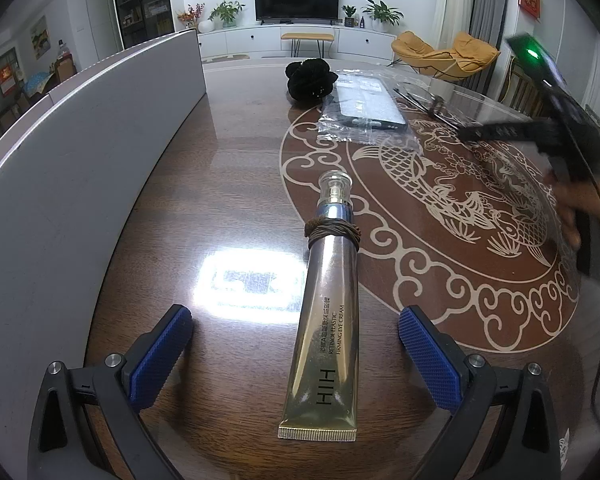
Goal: Organize objects
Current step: 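Grasp the clear glasses by the bridge with the right tool and lift, then hold the glasses in the right tool while the left tool holds the gold tube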
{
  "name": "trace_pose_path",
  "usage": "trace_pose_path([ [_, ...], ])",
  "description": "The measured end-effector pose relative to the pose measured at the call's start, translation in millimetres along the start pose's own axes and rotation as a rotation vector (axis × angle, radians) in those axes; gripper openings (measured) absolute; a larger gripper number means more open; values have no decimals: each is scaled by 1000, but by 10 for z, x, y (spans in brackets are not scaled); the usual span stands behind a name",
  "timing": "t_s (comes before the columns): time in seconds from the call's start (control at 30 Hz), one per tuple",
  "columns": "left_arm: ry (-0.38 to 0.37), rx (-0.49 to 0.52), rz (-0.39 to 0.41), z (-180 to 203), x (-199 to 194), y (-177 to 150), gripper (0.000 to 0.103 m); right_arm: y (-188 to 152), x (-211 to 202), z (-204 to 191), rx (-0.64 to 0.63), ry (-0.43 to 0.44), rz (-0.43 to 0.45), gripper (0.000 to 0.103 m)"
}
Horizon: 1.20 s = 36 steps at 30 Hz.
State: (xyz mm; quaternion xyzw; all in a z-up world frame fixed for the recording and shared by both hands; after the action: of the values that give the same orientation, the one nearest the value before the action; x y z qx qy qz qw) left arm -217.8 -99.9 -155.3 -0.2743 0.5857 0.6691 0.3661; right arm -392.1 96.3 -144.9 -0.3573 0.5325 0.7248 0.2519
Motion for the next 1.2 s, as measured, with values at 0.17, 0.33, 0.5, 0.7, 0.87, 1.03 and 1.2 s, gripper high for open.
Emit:
trace_pose_path([
  [0.17, 0, 0, 0, 1, 2, 2, 103, -429, -357, -55, 8, -13, 43, 27],
  [0.33, 0, 0, 0, -1, 10, 3, 103, -937, -756, -18, 67, -37, 29, 27],
  [0.5, 0, 0, 0, 1, 6, 3, 103, -1453, -1175, -104, 116, -87, 12, 27],
  [0.7, 0, 0, 0, 1, 6, 3, 103, -1722, -1406, -245, 133, -96, 9, 42],
  [0.87, 0, 0, 0, 1, 6, 3, 103, -1761, -1366, -327, 105, -81, -9, 88],
  [1.03, 0, 0, 0, 1, 5, 3, 103, -1782, -1343, -304, 121, -92, -20, 94],
  [1.2, 0, 0, 0, 1, 4, 3, 103, -1792, -1330, -284, 126, -97, -29, 98],
])
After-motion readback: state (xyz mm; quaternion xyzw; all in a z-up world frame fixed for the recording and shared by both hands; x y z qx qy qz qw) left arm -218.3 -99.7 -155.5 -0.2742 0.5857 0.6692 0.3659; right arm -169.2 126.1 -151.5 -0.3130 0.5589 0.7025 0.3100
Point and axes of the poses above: each gripper's, at about its wrist camera, not at the fingertips, and x roughly the way its jaws point, z to its right, y to its top, the point moved 6 cm from there along x, roughly the way its jaws point, and after that the axes turned 12 degrees about -y, right-handed, at the moved point
